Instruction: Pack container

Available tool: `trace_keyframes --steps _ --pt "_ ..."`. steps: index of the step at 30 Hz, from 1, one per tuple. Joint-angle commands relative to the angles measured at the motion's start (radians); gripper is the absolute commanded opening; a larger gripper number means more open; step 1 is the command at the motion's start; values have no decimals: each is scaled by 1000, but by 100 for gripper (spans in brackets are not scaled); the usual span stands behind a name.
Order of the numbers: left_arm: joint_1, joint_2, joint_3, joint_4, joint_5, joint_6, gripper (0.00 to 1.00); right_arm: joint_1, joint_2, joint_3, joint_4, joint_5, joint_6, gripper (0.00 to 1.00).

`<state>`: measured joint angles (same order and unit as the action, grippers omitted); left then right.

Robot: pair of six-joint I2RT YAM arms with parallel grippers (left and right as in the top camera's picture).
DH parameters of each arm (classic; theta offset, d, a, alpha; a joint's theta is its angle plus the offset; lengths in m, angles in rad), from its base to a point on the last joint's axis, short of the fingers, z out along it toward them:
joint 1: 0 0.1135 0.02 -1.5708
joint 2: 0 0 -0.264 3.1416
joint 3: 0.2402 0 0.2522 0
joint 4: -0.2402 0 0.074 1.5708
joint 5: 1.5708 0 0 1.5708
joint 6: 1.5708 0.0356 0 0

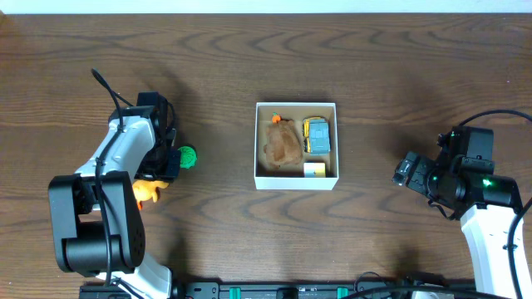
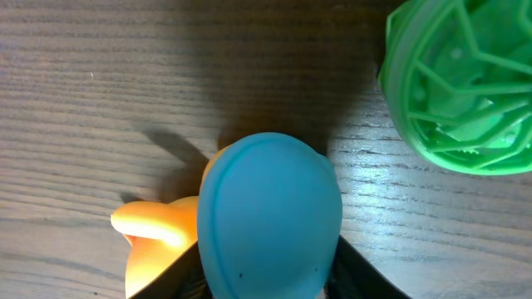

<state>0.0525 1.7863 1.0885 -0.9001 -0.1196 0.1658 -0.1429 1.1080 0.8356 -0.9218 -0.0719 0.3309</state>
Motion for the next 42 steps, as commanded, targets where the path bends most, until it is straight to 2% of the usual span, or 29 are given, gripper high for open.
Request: trace_keyframes --steps 1,7,12,18,21,25,27,35,42 --pt "8 10 -5 -3 -13 5 33 0 4 -4 2 -3 -14 99" --pt "8 5 1 -3 -13 5 6 0 4 -4 2 -3 -14 99" --pt "2 -48 46 -34 -13 -34 6 0 4 -4 2 -3 -14 99" --pt "-70 -240 123 -87 -13 -36 6 0 4 -4 2 -3 -14 99" --pt "-151 -368 153 -65 22 -36 6 0 4 -4 2 -3 -14 99" --pt "-298 -507 155 47 143 -36 6 0 4 -4 2 -3 -14 99" --pt "-383 -542 155 95 158 -36 6 0 4 -4 2 -3 -14 99" --pt "-670 -480 154 177 158 -124 6 0 4 -4 2 -4 -14 99" --pt "-794 -333 154 233 158 -140 6 0 4 -4 -2 -4 -14 99"
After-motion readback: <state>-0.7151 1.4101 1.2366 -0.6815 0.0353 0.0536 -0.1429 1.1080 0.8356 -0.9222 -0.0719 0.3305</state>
